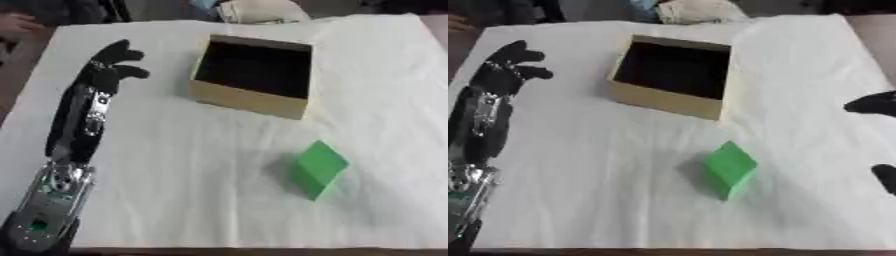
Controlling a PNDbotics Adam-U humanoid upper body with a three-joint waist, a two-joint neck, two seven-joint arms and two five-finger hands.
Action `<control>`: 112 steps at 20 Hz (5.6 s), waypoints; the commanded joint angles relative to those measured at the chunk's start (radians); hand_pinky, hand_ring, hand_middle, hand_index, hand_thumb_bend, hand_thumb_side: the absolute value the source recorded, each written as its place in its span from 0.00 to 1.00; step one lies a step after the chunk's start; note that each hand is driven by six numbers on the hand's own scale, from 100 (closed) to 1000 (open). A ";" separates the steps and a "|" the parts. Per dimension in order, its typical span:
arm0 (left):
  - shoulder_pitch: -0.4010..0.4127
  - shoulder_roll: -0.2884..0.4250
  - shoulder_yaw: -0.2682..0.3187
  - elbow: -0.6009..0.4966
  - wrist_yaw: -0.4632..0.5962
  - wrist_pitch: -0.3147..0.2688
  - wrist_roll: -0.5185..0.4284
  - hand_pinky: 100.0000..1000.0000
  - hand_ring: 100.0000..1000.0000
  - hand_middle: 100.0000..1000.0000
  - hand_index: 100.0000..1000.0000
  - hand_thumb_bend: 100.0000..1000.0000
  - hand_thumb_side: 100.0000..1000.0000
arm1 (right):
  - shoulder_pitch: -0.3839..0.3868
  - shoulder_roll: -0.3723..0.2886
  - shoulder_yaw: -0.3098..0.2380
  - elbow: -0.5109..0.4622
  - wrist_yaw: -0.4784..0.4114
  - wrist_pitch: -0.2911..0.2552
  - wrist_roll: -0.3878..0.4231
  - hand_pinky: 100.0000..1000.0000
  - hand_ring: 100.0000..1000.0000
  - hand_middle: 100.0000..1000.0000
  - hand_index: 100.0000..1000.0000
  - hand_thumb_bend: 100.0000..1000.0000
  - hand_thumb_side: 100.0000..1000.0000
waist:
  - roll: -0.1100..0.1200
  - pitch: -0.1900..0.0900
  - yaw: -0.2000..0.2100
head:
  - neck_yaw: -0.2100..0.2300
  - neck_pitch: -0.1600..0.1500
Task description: Pick up objects on the table and place them in the box.
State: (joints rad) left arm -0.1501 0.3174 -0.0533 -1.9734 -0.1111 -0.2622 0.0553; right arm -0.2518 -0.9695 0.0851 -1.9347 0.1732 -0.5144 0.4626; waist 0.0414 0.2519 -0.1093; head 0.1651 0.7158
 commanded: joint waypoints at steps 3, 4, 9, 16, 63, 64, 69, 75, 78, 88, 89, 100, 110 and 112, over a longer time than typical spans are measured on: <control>-0.015 0.014 -0.003 -0.009 0.003 -0.001 -0.009 0.81 0.65 0.71 0.90 0.00 0.91 | -0.034 -0.052 0.019 0.009 0.043 -0.024 0.051 0.91 0.88 0.89 1.00 0.00 0.28 | -0.007 -0.012 0.004 | -0.003 -0.005; -0.015 0.014 -0.003 -0.009 0.004 -0.001 -0.010 0.81 0.65 0.71 0.90 0.00 0.91 | -0.040 -0.054 0.026 0.011 0.053 -0.031 0.060 0.91 0.89 0.89 1.00 0.00 0.29 | -0.007 -0.012 0.005 | -0.003 -0.005; -0.017 0.015 -0.005 -0.008 0.004 -0.001 -0.016 0.81 0.65 0.72 0.90 0.00 0.91 | -0.070 -0.058 0.054 0.020 0.102 -0.065 0.092 0.92 0.90 0.91 1.00 0.00 0.35 | -0.008 -0.009 0.009 | -0.007 -0.004; -0.021 0.015 -0.008 -0.007 0.004 -0.001 -0.023 0.81 0.65 0.72 0.90 0.00 0.91 | -0.101 -0.053 0.091 0.043 0.140 -0.102 0.125 0.93 0.92 0.92 1.00 0.05 0.41 | -0.013 -0.004 0.016 | -0.011 -0.004; -0.055 0.020 -0.036 -0.015 0.027 -0.002 -0.063 0.81 0.66 0.72 0.90 0.00 0.91 | -0.394 0.129 0.248 0.291 0.302 -0.235 0.261 0.96 0.94 0.94 1.00 0.20 0.41 | -0.013 0.007 0.083 | -0.074 -0.009; -0.057 0.019 -0.037 -0.015 0.027 -0.001 -0.064 0.81 0.66 0.72 0.90 0.00 0.91 | -0.399 0.136 0.252 0.294 0.304 -0.233 0.266 0.96 0.94 0.94 1.00 0.21 0.41 | -0.012 0.007 0.084 | -0.075 -0.008; -0.056 0.020 -0.037 -0.014 0.028 -0.001 -0.066 0.81 0.66 0.72 0.90 0.00 0.91 | -0.410 0.159 0.267 0.298 0.311 -0.220 0.285 0.96 0.94 0.94 1.00 0.22 0.41 | -0.012 0.007 0.087 | -0.077 -0.007; -0.056 0.019 -0.037 -0.012 0.029 0.000 -0.067 0.81 0.66 0.72 0.90 0.00 0.91 | -0.409 0.182 0.286 0.298 0.310 -0.223 0.312 0.96 0.94 0.94 1.00 0.22 0.43 | -0.013 0.007 0.085 | -0.077 -0.005; -0.056 0.020 -0.037 -0.010 0.028 0.000 -0.069 0.81 0.66 0.72 0.90 0.00 0.92 | -0.408 0.193 0.297 0.291 0.310 -0.231 0.336 0.96 0.94 0.93 1.00 0.23 0.45 | -0.013 0.007 0.084 | -0.077 -0.004; -0.058 0.019 -0.040 -0.010 0.030 0.001 -0.076 0.81 0.66 0.72 0.90 0.00 0.92 | -0.411 0.218 0.335 0.303 0.287 -0.218 0.443 0.95 0.94 0.92 1.00 0.25 0.50 | -0.014 0.008 0.089 | -0.083 -0.001; -0.058 0.019 -0.040 -0.010 0.030 0.001 -0.077 0.81 0.66 0.72 0.90 0.00 0.92 | -0.413 0.222 0.340 0.307 0.291 -0.218 0.444 0.95 0.94 0.92 1.00 0.25 0.50 | -0.014 0.009 0.090 | -0.085 -0.001; -0.064 0.017 -0.042 -0.013 0.034 0.000 -0.081 0.81 0.66 0.72 0.90 0.00 0.92 | -0.418 0.250 0.363 0.354 0.319 -0.229 0.444 0.95 0.94 0.91 1.00 0.23 0.52 | -0.014 0.015 0.106 | -0.094 -0.003; -0.069 0.015 -0.044 -0.016 0.036 0.001 -0.085 0.81 0.66 0.72 0.91 0.00 0.92 | -0.415 0.277 0.382 0.399 0.349 -0.248 0.444 0.94 0.94 0.91 1.00 0.22 0.54 | -0.012 0.019 0.116 | -0.099 -0.003; -0.070 0.015 -0.045 -0.016 0.036 0.000 -0.087 0.81 0.66 0.72 0.91 0.00 0.92 | -0.414 0.280 0.386 0.405 0.355 -0.252 0.444 0.94 0.94 0.90 1.00 0.22 0.55 | -0.012 0.019 0.116 | -0.099 -0.003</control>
State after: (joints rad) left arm -0.2082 0.3181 -0.0986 -1.9734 -0.0788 -0.2612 -0.0276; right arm -0.6515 -0.6795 0.4758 -1.5284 0.5200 -0.5059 0.6535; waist 0.0300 0.2844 0.0067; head 0.0676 0.7123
